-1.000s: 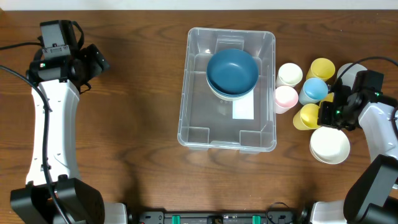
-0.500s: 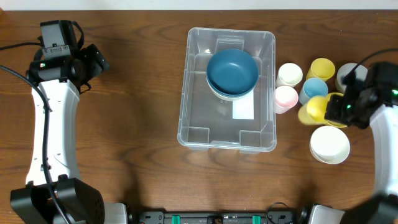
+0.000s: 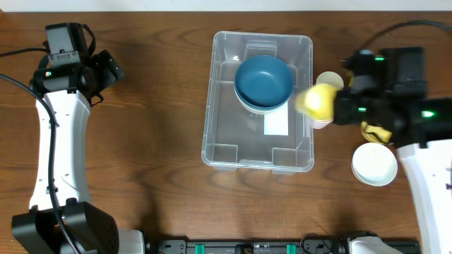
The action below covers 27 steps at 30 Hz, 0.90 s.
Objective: Pack container
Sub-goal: 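Carry yellow cup with right gripper and place it in container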
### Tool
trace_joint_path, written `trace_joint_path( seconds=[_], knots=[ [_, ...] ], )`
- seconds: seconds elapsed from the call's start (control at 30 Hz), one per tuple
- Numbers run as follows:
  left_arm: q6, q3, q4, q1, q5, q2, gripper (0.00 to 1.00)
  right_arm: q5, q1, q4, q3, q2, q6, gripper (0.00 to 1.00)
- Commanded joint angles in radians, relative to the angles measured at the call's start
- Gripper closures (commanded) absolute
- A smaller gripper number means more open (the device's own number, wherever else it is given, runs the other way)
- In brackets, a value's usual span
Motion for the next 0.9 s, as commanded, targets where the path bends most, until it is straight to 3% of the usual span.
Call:
trace_joint_path(
  seconds=[0.0, 0.23, 0.4, 0.87],
  knots=[
    [0.002, 0.008, -0.002, 0.003, -0.013, -0.008, 0.02, 0.000, 0.147, 0.051, 0.016, 0.039, 0.032, 0.99],
    [0.002, 0.008, -0.002, 0.003, -0.013, -0.008, 0.02, 0.080, 0.394, 0.171, 0.016, 0.199, 0.051, 0.99],
    [0.002, 0.008, -0.002, 0.003, -0.013, -0.008, 0.02, 0.080, 0.495, 0.212, 0.016, 0.333, 0.058, 0.99],
    [0.002, 0.008, -0.002, 0.003, -0.013, -0.008, 0.02, 0.080, 0.564, 0.144, 0.016, 0.460, 0.072, 0.98]
  ],
)
